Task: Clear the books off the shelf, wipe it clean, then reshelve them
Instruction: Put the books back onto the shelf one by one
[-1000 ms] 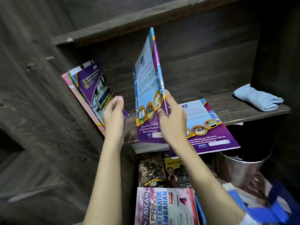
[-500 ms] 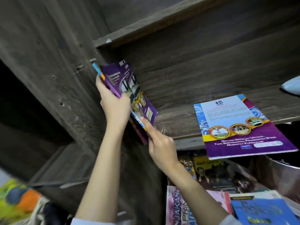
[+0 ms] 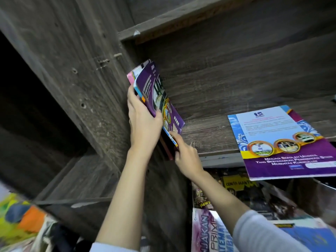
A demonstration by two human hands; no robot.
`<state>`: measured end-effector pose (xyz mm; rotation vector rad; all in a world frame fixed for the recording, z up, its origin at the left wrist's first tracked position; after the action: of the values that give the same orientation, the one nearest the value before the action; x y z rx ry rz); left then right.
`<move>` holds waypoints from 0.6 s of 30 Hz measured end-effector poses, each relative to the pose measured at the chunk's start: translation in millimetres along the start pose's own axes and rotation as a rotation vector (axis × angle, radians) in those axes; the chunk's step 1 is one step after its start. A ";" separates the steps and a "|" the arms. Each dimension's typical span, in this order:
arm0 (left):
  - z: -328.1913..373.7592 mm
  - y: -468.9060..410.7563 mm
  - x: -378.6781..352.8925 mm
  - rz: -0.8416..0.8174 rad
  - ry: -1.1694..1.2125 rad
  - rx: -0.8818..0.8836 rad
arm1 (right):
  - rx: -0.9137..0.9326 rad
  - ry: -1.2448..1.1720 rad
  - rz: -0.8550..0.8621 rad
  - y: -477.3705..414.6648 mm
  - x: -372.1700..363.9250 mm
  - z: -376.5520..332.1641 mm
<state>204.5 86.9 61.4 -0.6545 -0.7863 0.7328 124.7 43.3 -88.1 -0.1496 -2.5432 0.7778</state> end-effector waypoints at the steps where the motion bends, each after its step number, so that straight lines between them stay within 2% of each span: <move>1: 0.8 0.6 -0.1 0.013 -0.027 -0.001 | -0.002 0.008 -0.020 -4.3 -3.3 1.8; 5: 5.4 6.6 -5.2 0.045 -0.182 -0.003 | -0.010 0.054 -0.085 -18.1 -11.3 8.9; 10: 2.7 6.9 -14.0 0.098 -0.217 -0.031 | -0.014 0.067 -0.230 -27.1 -14.3 18.2; 14: -5.2 6.2 -20.8 0.122 -0.215 -0.106 | -0.055 -0.001 -0.416 -15.6 -14.7 35.1; 18: -11.7 7.8 -27.1 0.158 -0.292 -0.155 | -0.133 -0.103 -0.444 -16.4 -22.8 50.9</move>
<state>198.0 67.5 38.8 -0.7654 -1.0755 0.9311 121.5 -1.2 -125.4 0.4095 -2.5830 0.4523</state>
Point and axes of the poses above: each hand's wrist, its own y-axis away from the middle knuckle, its own x-axis out of the back of the hand, z = x × y, the point moved 5 cm from there along -y, towards the middle knuckle, and after that the axes turned 8 degrees about z, right-handed, at the moved point
